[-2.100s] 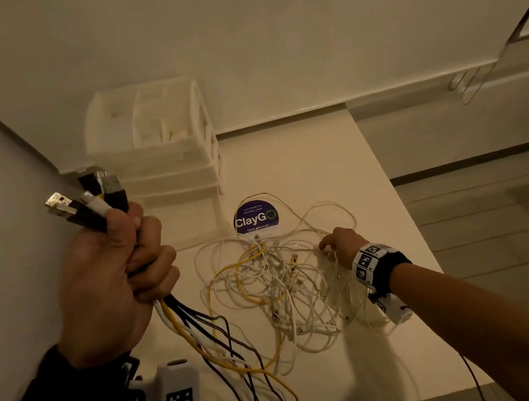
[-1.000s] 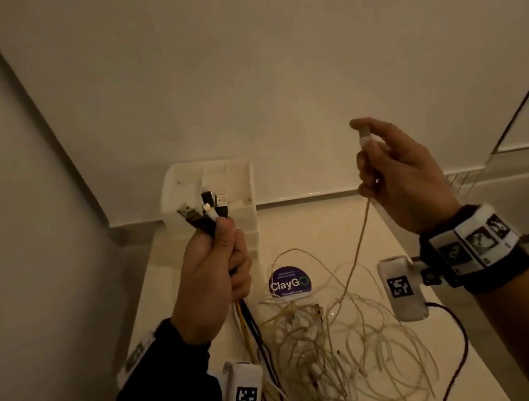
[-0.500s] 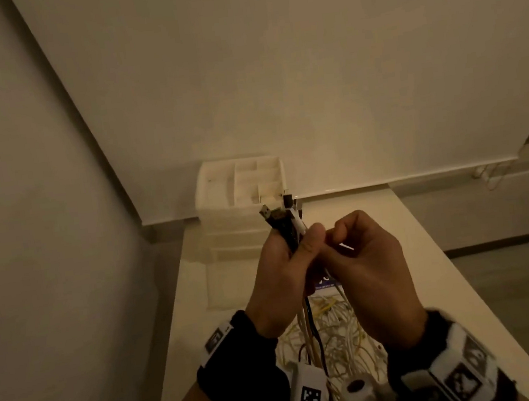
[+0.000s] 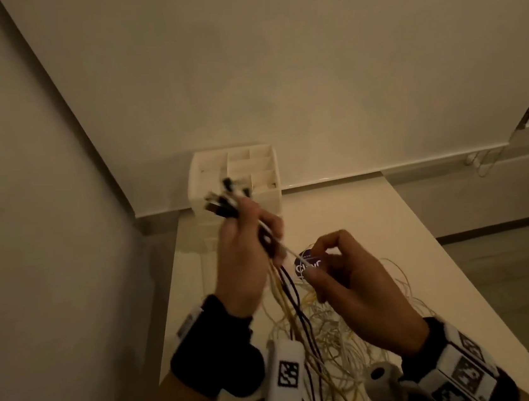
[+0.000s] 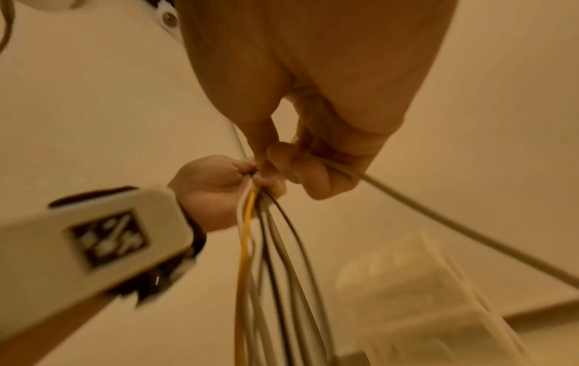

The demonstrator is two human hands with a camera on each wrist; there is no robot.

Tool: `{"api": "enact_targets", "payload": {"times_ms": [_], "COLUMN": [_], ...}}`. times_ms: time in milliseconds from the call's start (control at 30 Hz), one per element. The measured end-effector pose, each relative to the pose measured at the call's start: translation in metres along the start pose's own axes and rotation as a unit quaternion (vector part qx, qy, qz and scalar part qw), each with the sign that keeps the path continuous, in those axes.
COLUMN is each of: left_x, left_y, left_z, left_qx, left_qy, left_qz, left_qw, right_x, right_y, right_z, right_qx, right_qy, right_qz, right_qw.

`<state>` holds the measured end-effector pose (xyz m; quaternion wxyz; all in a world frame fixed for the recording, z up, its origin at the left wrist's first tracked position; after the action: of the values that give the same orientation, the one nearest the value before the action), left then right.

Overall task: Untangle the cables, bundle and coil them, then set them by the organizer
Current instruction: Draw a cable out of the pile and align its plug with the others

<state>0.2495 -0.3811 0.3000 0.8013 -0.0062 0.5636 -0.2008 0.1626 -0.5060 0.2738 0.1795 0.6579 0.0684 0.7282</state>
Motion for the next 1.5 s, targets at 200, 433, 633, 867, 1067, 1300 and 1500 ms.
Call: {"api": "enact_targets", "payload": {"times_ms": [200, 433, 633, 867, 1067, 1300, 1500], "left_x": [-0.033, -0.043, -0.006, 0.046, 0.016, -0.031, -0.079], "left_y": [0.045, 0.044, -0.017, -0.063, -0.062, -0.019, 0.024], "left_z": [0.037, 0.029, -0.006, -0.024, -0.013, 0.006, 0.010], "left_qx": [-0.113, -0.046, 0.099, 0.173, 0.076, -0.057, -0.141], "left_qy": [-0.037, -0.063, -0.041, -0.004, -0.070, -0.099, -0.143], "left_qz": [-0.116, 0.019, 0.297, 0.304, 0.277, 0.137, 0.053], "left_qw": [0.986, 0.997, 0.949, 0.937, 0.955, 0.984, 0.978], "right_x": [-0.106, -0.146, -0.090, -0.032, -0.053, -0.113, -0.170], "right_y": [0.024, 0.059, 0.068, 0.076, 0.076, 0.062, 0.057], "right_z": [-0.011, 0.002, 0.022, 0.029, 0.022, 0.011, 0.009], "right_qx": [0.079, 0.003, 0.022, 0.080, 0.101, 0.078, 0.047], "right_qy": [-0.075, -0.123, -0.072, -0.053, -0.057, -0.059, -0.099], "right_qz": [-0.044, -0.036, -0.031, 0.078, 0.127, 0.102, -0.003], "right_qw": [0.993, 0.992, 0.997, 0.992, 0.985, 0.990, 0.994]}}
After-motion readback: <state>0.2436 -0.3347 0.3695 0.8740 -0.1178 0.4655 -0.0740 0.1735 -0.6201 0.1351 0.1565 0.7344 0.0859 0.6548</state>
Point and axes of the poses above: each hand's wrist, its own z-axis towards the middle knuckle, its own y-axis out of the back of the hand, x = y × z, the point moved 5 cm from there along z, towards the middle knuckle, and after that the axes turned 9 degrees about -y, right-handed, at the moved point
